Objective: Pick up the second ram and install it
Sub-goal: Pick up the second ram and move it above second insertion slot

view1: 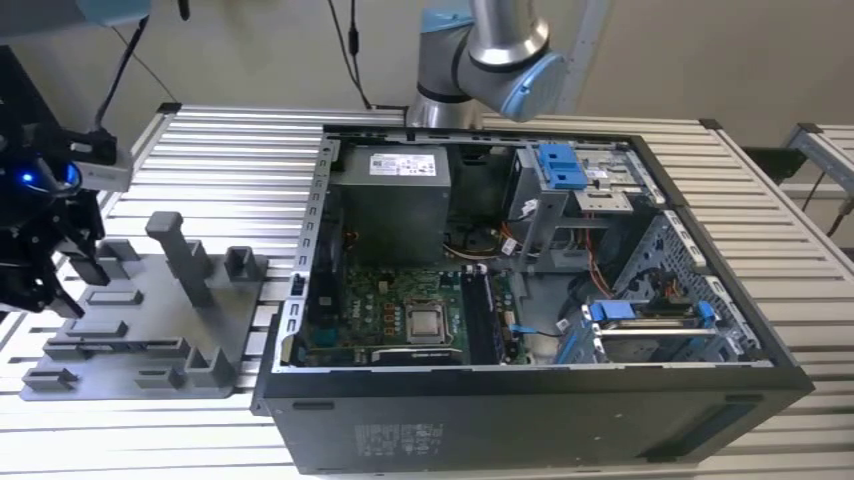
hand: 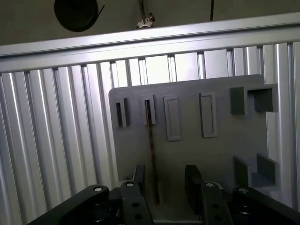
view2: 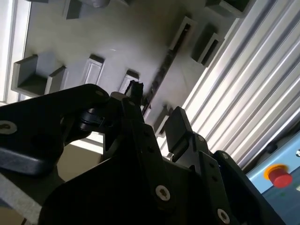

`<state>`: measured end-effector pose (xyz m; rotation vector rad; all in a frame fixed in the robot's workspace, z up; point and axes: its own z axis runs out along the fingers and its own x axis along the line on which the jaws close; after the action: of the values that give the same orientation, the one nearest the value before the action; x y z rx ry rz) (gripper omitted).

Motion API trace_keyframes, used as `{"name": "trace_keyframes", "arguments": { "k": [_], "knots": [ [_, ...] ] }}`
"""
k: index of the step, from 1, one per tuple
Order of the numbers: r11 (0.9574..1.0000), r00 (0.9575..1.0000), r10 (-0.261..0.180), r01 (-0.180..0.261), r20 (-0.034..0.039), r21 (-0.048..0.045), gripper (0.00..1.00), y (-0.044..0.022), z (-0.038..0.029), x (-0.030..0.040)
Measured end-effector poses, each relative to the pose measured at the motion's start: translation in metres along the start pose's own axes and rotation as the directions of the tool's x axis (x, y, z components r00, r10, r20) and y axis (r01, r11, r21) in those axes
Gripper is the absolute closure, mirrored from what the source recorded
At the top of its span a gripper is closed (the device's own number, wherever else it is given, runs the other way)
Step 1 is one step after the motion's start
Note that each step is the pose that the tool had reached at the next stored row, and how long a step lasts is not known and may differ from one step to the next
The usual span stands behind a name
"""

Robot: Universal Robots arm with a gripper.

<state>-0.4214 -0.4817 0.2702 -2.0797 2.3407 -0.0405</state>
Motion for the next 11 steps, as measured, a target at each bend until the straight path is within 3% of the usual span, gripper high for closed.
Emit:
{"name": "trace_keyframes", "arguments": {
  "k": [11],
  "knots": [
    [1.0,1.0,-0.001,0.001,0.0,0.0001,0.52,-0.0002,0.0177,0.0057]
  ]
}}
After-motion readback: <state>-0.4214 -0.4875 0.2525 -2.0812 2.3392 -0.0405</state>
